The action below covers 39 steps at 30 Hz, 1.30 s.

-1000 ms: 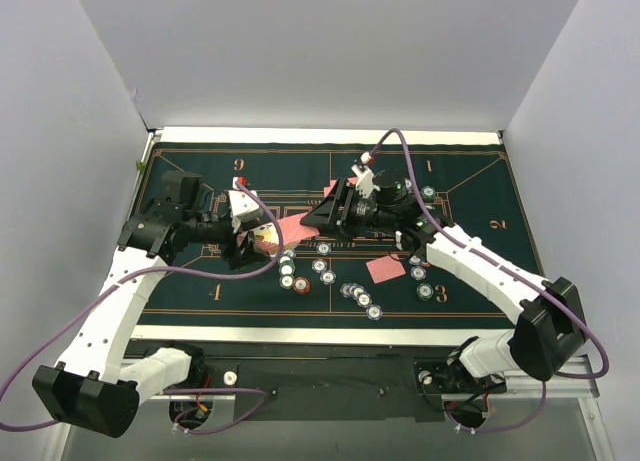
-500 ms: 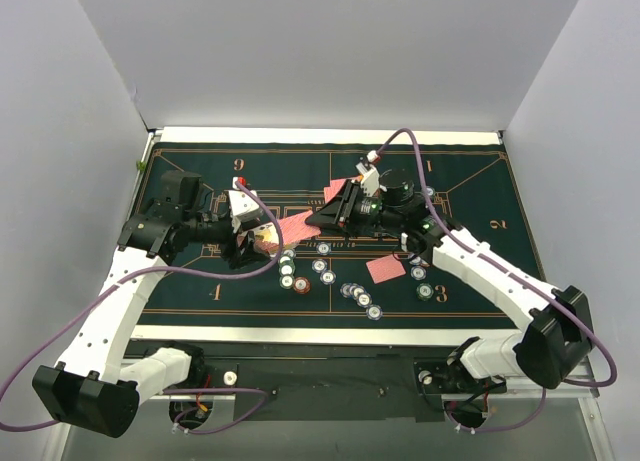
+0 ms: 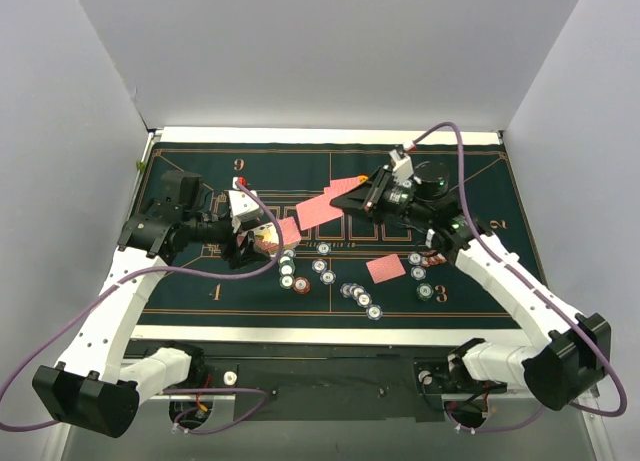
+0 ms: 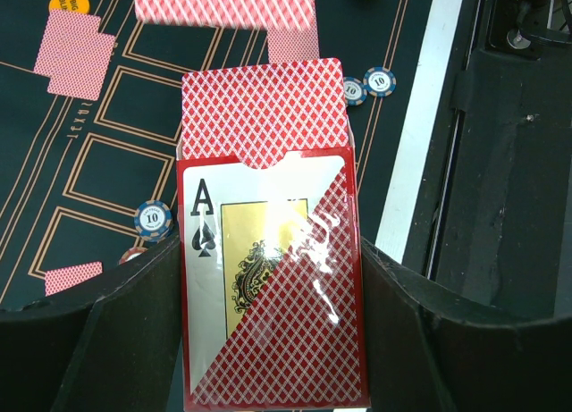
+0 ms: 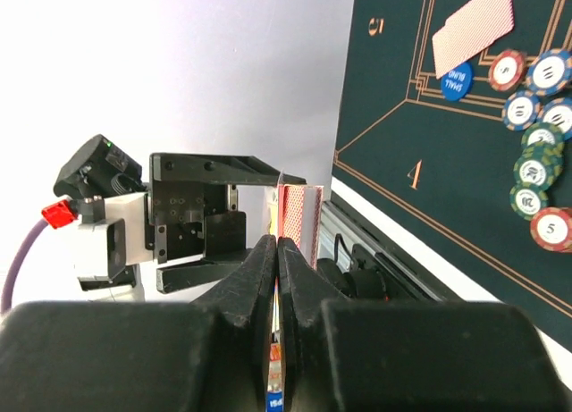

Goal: Distribute texas hold em gaming equipment

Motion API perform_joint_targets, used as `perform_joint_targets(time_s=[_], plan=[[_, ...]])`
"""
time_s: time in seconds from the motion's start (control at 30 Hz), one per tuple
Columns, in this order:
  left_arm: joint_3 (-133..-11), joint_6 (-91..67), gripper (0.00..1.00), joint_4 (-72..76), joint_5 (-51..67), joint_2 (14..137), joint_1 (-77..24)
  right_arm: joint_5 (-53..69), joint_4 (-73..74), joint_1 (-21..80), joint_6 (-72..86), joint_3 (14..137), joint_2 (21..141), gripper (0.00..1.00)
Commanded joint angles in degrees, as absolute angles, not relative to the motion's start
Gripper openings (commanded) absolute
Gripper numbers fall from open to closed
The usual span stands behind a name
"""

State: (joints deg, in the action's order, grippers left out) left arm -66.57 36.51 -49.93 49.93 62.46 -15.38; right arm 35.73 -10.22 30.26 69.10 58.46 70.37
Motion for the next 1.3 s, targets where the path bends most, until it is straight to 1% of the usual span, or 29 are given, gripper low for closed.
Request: perform_joint_targets(time_s=[0.0, 0.13, 0.17, 0.2, 0.33, 0.43, 0.57, 0.83, 1.1, 1.2, 1.23, 1.27], plan=[[-67.59, 37.35, 0.42, -47.46, 52.12, 61.17, -15.64, 38.41, -8.97, 25.85, 68.12, 57.13, 66.45, 0.0], [-67.94, 37.62, 0.42, -47.99, 52.12, 61.17, -15.64, 39.46, -6.42, 19.52, 65.41, 54.76, 64.43, 0.0], [-67.94, 37.62, 0.42, -47.99, 52.21, 61.17, -15.56, 39.03, -2.59, 17.86, 63.22, 54.58, 63.99, 0.0], [-68.03, 37.62, 0.42, -47.99, 52.12, 61.17, -15.64, 36.85, 3.72, 16.88, 58.84, 54.15, 64.07, 0.0], [-68.12, 37.18, 0.42, -47.64, 52.12, 61.44, -15.64, 28.86, 10.54, 13.98, 50.03, 49.68, 65.91, 0.0], [-67.94, 36.65, 0.42, -47.29, 52.03, 61.52, -15.64, 22.61, 10.11, 13.89, 47.11, 45.8, 68.02, 0.0], [-67.76, 36.65, 0.42, -47.37, 51.85, 61.44, -15.65, 18.56, 7.3, 13.62, 44.48, 42.19, 71.27, 0.0], [-67.59, 37.0, 0.42, -47.9, 51.68, 61.08, -15.64, 14.07, 5.89, 12.75, 41.4, 42.19, 76.37, 0.0], [-67.41, 37.18, 0.42, -48.08, 51.59, 60.82, -15.64, 10.19, 9.93, 13.01, 37.53, 41.93, 78.05, 0.0], [-67.59, 36.91, 0.42, -47.81, 51.68, 60.91, -15.64, 10.02, 11.51, 13.09, 36.92, 42.45, 78.57, 0.09], [-67.59, 36.83, 0.42, -47.81, 51.68, 61.0, -15.64, 9.58, 12.64, 13.27, 36.83, 42.63, 78.57, 0.1], [-67.59, 36.83, 0.42, -47.81, 51.59, 61.0, -15.64, 9.32, 13.0, 13.18, 36.83, 42.89, 78.23, 0.19]])
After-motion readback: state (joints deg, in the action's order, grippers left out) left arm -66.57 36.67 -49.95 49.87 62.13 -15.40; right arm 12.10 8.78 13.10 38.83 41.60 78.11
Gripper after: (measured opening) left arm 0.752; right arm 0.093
